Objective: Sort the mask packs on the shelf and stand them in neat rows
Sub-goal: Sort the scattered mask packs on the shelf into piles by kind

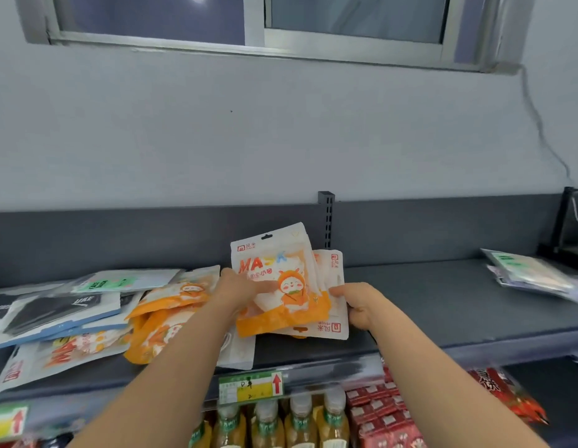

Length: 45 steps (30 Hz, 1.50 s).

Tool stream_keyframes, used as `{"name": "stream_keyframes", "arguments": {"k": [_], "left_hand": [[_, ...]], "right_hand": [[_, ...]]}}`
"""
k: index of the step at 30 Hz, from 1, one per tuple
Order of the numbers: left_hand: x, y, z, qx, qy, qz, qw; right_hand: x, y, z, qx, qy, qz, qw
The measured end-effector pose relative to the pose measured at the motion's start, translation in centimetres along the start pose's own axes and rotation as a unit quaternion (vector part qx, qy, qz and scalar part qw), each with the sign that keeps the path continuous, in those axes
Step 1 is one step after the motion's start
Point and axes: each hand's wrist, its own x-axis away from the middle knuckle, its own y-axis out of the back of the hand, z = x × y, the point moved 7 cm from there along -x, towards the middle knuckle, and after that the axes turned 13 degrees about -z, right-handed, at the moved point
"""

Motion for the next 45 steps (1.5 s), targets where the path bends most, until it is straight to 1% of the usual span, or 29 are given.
{"name": "stream_keyframes", "arguments": {"k": [5,11,15,17,20,26,33,36,40,43,45], "left_hand": [[0.9,0.1,1.0,0.055,-0.005,0.014,0.998],[3.3,-1.1,0.1,0.127,-0.001,0.045,0.991],[4.5,-3.0,-0.9,0.174,-0.009,0.065,0.983],[4.7,-4.4,-1.5,0.192,-0.001,0.082,0.978],[5.2,-7.4,-2.7,0.210,0.001,0.131,0.969],[6.4,-14.7,-5.6,0.207,-0.003,0.142,0.968],[6.1,-25.6,-8.4,0.181,0.013,0.142,0.973],[5.7,-29.9,-9.3,0.159,0.022,0.124,0.979],[4.9,-34.0,-9.9,0.104,0.022,0.090,0.990],[4.5,-36.3,-10.2,0.073,0.015,0.068,0.995],[4.2,-37.4,-10.3,0.058,0.009,0.048,0.997]], "right_hand": [[1.7,0.3,-0.7,-0.027,0.026,-0.036,0.999],[3.4,3.0,1.5,-0.089,0.084,-0.068,0.990],[4.5,5.7,3.1,-0.097,0.114,-0.090,0.985],[4.9,7.2,3.9,-0.098,0.135,-0.093,0.982],[4.7,10.0,5.1,-0.090,0.165,-0.100,0.977],[1.0,16.8,6.6,-0.064,0.186,-0.130,0.972],[-7.2,25.6,8.2,0.000,0.194,-0.145,0.970],[-10.5,28.7,9.2,0.045,0.210,-0.141,0.966],[-14.4,31.7,10.7,0.126,0.254,-0.161,0.945],[-17.2,32.8,11.2,0.191,0.271,-0.169,0.928],[-18.7,33.3,11.4,0.260,0.283,-0.175,0.906]]}}
